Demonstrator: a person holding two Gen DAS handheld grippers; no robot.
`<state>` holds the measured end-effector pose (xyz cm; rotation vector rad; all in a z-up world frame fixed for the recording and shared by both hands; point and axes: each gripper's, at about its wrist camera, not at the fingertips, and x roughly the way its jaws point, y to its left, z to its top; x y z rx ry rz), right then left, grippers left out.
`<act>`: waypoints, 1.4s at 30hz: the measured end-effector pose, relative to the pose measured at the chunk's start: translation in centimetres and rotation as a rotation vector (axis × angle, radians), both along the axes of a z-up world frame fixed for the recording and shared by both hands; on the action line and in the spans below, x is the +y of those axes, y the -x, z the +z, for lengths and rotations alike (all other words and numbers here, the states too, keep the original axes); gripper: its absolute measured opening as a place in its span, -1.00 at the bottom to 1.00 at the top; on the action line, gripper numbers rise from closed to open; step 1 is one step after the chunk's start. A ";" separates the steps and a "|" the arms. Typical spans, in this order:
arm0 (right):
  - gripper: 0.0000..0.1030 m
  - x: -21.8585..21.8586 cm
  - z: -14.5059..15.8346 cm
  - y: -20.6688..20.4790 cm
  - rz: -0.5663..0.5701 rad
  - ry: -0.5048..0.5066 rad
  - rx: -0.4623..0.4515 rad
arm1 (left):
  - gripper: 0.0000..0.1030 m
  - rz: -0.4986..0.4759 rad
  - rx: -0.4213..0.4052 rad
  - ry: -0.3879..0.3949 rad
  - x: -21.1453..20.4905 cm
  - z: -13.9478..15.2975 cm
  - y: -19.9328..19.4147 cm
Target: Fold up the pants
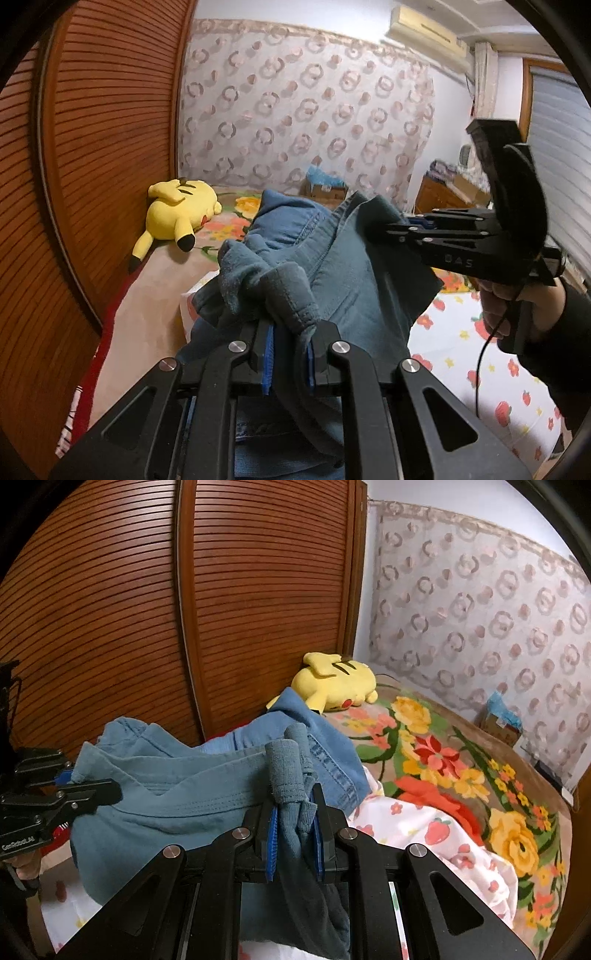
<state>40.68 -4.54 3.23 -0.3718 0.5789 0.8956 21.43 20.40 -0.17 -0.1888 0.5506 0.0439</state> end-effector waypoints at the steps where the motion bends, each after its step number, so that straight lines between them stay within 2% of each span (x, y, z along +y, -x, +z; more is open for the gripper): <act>1: -0.70 0.4 0.3 -0.2 0.007 -0.002 -0.004 | -0.72 0.002 -0.010 0.009 -0.1 0.1 0.3; 8: -0.70 3.8 2.2 -0.9 0.096 0.017 -0.043 | -0.72 0.067 -0.066 0.040 0.2 0.7 2.6; 14: -0.70 6.3 1.2 -1.6 0.152 0.047 -0.051 | -0.72 0.130 -0.021 0.043 1.5 -0.5 2.8; 16: -0.70 6.9 0.3 -2.0 0.161 0.061 -0.045 | -0.65 0.148 0.009 0.037 1.8 -1.1 2.3; 17: -0.64 7.0 -0.1 -2.3 0.158 0.067 -0.034 | -0.58 0.154 0.023 0.035 1.9 -1.3 2.2; 18: -0.50 7.0 -0.4 -2.7 0.151 0.068 -0.020 | -0.53 0.158 0.038 0.035 2.1 -1.5 2.2; 20: -0.42 6.8 -0.5 -3.3 0.119 0.052 -0.013 | -0.24 0.167 0.052 0.034 2.2 -1.6 2.5; 22: -0.36 6.1 -0.2 -3.5 0.104 0.017 -0.010 | -0.05 0.170 0.041 0.028 2.3 -1.3 3.1; 24: -0.31 5.1 0.1 -3.4 0.068 -0.004 -0.013 | -0.05 0.182 0.027 0.008 2.2 -0.7 3.7; 28: -0.31 2.8 0.6 -2.0 0.084 -0.065 -0.005 | -0.05 0.189 -0.022 -0.002 2.1 0.6 4.5; 31: -0.31 1.7 0.3 -1.1 0.116 -0.098 0.024 | -0.05 0.145 -0.043 -0.020 1.5 1.1 4.2; 37: -0.31 2.6 -1.1 -2.2 0.153 -0.077 0.056 | -0.05 0.084 0.061 -0.059 0.4 -0.9 1.7; 42: -0.32 4.4 -2.5 -5.4 0.101 -0.025 0.071 | -0.05 0.095 0.133 -0.057 0.8 -3.2 1.0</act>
